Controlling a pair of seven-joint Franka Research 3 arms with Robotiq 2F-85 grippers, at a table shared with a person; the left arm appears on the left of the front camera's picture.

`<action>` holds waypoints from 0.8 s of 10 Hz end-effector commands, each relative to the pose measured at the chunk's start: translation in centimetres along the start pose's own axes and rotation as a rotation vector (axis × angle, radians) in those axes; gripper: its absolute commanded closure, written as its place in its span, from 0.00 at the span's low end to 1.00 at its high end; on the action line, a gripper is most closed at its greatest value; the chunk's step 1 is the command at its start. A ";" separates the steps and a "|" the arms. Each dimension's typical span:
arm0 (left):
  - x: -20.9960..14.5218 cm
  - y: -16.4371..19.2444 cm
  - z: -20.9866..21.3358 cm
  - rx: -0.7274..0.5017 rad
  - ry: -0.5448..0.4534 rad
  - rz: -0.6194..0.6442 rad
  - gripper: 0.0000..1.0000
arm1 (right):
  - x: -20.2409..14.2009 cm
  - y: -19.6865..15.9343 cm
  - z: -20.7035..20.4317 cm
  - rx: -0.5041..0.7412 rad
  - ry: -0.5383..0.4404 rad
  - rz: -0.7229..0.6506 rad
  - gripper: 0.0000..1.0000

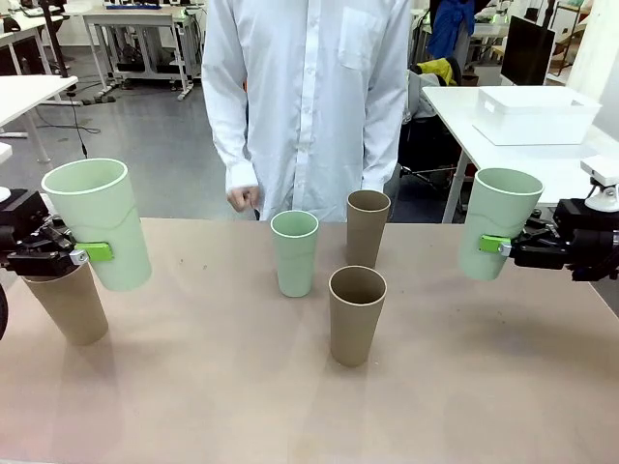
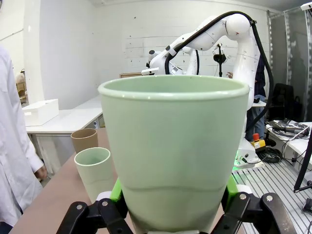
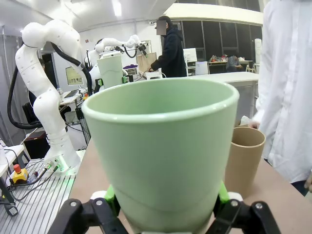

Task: Stack the cups and store them in the basket.
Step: Place the stack of Reusable plastic cups into the Pantry Basket.

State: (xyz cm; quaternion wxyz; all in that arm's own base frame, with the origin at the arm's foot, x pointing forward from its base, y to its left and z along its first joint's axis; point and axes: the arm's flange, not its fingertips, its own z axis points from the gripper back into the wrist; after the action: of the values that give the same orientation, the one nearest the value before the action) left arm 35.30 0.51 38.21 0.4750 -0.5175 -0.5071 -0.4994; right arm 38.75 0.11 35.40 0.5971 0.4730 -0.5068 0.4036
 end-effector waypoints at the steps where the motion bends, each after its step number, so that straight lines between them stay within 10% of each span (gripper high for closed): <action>1: 0.1 0.0 0.0 -0.002 -0.001 0.000 0.14 | 0.2 0.0 0.0 -0.001 0.001 -0.003 0.14; 8: 0.1 0.0 0.0 -0.002 -0.001 0.000 0.14 | 0.2 0.0 0.0 -0.001 0.001 -0.003 0.14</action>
State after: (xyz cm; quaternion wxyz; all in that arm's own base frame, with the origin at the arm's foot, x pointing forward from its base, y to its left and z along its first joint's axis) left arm 35.30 0.51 38.21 0.4750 -0.5175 -0.5071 -0.4994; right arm 38.75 0.11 35.40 0.5971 0.4730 -0.5068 0.4036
